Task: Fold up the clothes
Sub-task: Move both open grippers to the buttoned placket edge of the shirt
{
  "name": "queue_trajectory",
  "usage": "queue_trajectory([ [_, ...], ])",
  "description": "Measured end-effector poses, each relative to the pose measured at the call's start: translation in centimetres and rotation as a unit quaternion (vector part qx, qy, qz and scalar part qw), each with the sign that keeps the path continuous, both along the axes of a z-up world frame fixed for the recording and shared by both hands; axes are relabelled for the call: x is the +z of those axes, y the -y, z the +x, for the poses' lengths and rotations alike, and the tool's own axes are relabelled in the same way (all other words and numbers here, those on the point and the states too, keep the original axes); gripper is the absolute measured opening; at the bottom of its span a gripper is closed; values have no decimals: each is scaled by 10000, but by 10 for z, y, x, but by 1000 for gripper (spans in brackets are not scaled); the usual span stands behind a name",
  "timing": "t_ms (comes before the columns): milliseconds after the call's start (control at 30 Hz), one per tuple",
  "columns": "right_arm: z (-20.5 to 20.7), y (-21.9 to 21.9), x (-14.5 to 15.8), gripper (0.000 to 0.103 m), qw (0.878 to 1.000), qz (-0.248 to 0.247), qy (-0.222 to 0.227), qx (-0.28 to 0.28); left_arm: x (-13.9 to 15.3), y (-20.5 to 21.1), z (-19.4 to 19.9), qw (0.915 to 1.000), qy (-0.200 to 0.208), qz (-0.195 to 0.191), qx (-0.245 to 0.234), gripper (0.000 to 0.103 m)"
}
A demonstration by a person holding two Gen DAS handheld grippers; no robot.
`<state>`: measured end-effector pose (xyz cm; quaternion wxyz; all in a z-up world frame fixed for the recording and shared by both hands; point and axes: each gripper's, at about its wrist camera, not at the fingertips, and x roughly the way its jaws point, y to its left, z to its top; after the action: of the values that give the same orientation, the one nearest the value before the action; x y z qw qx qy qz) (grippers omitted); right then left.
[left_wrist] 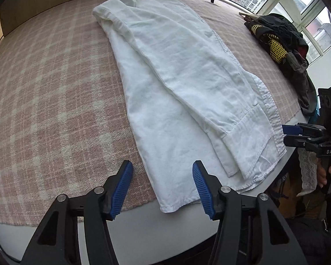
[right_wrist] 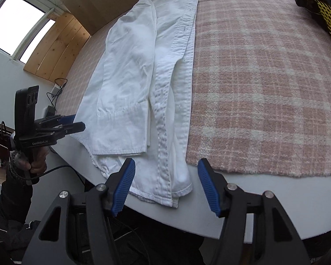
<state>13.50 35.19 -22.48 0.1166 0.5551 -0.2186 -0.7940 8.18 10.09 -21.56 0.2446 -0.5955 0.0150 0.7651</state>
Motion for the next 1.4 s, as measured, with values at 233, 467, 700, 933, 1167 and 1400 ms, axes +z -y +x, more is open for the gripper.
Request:
queue_trajectory([
  [233, 5, 5, 5, 10, 9867, -1624, -34, -82, 23, 5, 2, 9996, -1, 227, -183, 4],
  [467, 17, -17, 4, 34, 9944, -876, 129, -572, 17, 10, 1, 9986, 144, -423, -269, 11],
  [700, -23, -37, 15, 34, 9825, -1577, -370, -917, 59, -64, 19, 9915, -371, 23, -1250, 23],
  [933, -83, -62, 47, 32, 9901, -660, -571, -1095, 51, -179, 32, 9788, -490, -119, -1983, 43],
  [1167, -99, -69, 81, 32, 9974, 95, -479, -521, 17, -212, 14, 9759, -620, -1166, -1739, 50],
  [1400, -129, -91, 79, 32, 9987, -9, -414, 292, 21, -186, -4, 9944, -223, -811, -637, 36],
])
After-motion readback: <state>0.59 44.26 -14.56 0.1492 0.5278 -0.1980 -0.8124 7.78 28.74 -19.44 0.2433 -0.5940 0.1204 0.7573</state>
